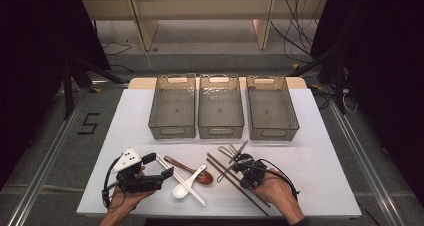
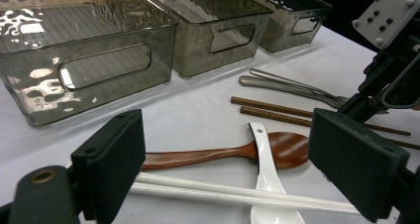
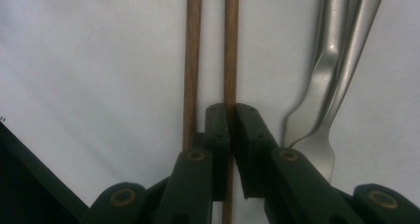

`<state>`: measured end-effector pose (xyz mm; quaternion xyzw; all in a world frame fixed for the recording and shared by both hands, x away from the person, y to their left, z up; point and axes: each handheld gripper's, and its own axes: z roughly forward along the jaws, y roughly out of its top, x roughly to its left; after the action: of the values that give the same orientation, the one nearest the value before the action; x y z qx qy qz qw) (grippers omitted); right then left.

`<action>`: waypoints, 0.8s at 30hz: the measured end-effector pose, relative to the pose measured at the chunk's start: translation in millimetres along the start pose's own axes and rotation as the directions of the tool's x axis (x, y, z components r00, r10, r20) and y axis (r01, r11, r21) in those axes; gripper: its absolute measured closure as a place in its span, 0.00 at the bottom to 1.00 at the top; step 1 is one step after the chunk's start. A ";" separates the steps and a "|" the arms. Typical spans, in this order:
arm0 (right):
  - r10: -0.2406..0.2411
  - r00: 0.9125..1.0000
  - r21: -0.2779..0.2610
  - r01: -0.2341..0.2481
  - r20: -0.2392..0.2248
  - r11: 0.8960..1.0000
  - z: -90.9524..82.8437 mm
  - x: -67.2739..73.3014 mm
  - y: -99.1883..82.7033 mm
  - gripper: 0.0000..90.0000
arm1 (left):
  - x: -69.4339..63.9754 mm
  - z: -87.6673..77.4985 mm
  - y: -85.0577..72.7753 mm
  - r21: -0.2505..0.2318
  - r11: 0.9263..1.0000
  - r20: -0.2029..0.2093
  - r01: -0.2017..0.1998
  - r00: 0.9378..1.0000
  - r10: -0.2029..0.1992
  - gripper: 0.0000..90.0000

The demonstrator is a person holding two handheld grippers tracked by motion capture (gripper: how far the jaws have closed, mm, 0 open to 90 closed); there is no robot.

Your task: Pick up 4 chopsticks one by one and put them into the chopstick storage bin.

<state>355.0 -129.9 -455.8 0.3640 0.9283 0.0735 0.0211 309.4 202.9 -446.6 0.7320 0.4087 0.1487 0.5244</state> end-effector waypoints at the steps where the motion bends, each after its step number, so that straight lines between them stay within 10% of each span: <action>1: 0.000 1.000 0.000 0.000 0.001 1.000 0.0 0.2 0.1 0.94 | 0.2 -0.1 0.1 0.003 1.000 0.000 -0.003 1.000 0.003 0.16; 15: 0.005 1.000 -0.098 -0.005 -0.001 0.995 -19.6 -3.7 -3.1 0.95 | 1.0 -0.4 0.0 0.000 1.000 -0.004 0.001 1.000 -0.001 0.16; 24: -0.003 0.999 -0.249 -0.007 -0.041 0.968 -48.4 -8.7 -0.5 0.95 | 1.9 -0.6 0.1 0.002 1.000 -0.008 0.005 1.000 -0.005 0.16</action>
<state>356.5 -142.1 -408.2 0.3578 0.9115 0.1972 0.0474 310.3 204.7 -446.7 0.7310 0.4126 0.1499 0.5224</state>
